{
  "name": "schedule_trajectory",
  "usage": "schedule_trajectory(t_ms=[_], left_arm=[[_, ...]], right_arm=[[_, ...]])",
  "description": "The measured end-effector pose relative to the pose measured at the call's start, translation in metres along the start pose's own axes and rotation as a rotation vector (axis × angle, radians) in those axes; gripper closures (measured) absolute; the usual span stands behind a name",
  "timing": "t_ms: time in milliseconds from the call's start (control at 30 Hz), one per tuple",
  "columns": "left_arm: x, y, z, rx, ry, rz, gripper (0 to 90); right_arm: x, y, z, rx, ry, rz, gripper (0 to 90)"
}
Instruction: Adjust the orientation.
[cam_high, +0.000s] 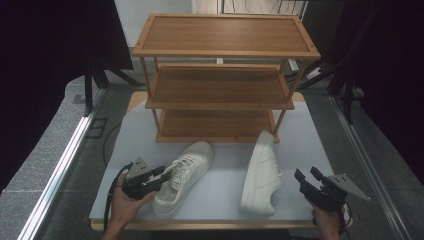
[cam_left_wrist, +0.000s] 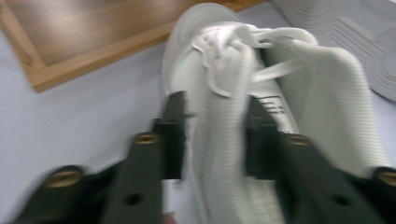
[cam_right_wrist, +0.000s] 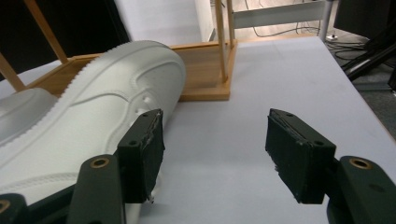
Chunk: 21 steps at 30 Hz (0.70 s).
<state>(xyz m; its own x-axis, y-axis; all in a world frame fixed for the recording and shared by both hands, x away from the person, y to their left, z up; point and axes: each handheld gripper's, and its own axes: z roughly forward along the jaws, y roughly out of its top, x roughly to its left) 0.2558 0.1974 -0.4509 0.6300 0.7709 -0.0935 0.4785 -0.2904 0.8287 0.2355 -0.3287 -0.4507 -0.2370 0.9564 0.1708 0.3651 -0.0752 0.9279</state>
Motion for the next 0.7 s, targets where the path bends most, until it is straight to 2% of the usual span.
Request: schedule_trajectory(t_ms=[67, 167, 300, 333, 400, 467, 533, 700], left_arm=[[0.003, 0.003, -0.003, -0.035, -0.020, -0.032, 53.0], [0.003, 0.010, -0.007, -0.063, -0.015, -0.042, 44.0], [0.003, 0.017, -0.009, -0.105, -0.018, -0.062, 42.0], [0.003, 0.017, -0.009, -0.105, -0.018, -0.062, 41.3], [0.002, 0.021, -0.009, -0.117, -0.018, -0.071, 40.3], [0.002, 0.022, -0.009, -0.120, -0.017, -0.075, 39.8], [0.001, 0.025, -0.010, -0.135, -0.023, -0.096, 39.4], [-0.002, 0.023, -0.011, -0.133, -0.014, -0.089, 38.5]], right_arm=[[0.003, 0.002, 0.001, -0.003, 0.009, -0.003, 36.6], [0.010, 0.006, 0.004, -0.004, 0.030, -0.009, 37.0], [0.022, 0.009, 0.007, -0.015, 0.054, -0.037, 39.4], [0.022, 0.009, 0.007, -0.015, 0.054, -0.037, 39.4], [0.031, 0.012, 0.005, -0.024, 0.067, -0.060, 42.4], [0.039, 0.014, 0.004, -0.022, 0.094, -0.083, 46.5], [0.049, 0.016, 0.002, -0.021, 0.127, -0.119, 51.8], [0.075, 0.019, -0.003, -0.006, 0.221, -0.187, 59.4]])
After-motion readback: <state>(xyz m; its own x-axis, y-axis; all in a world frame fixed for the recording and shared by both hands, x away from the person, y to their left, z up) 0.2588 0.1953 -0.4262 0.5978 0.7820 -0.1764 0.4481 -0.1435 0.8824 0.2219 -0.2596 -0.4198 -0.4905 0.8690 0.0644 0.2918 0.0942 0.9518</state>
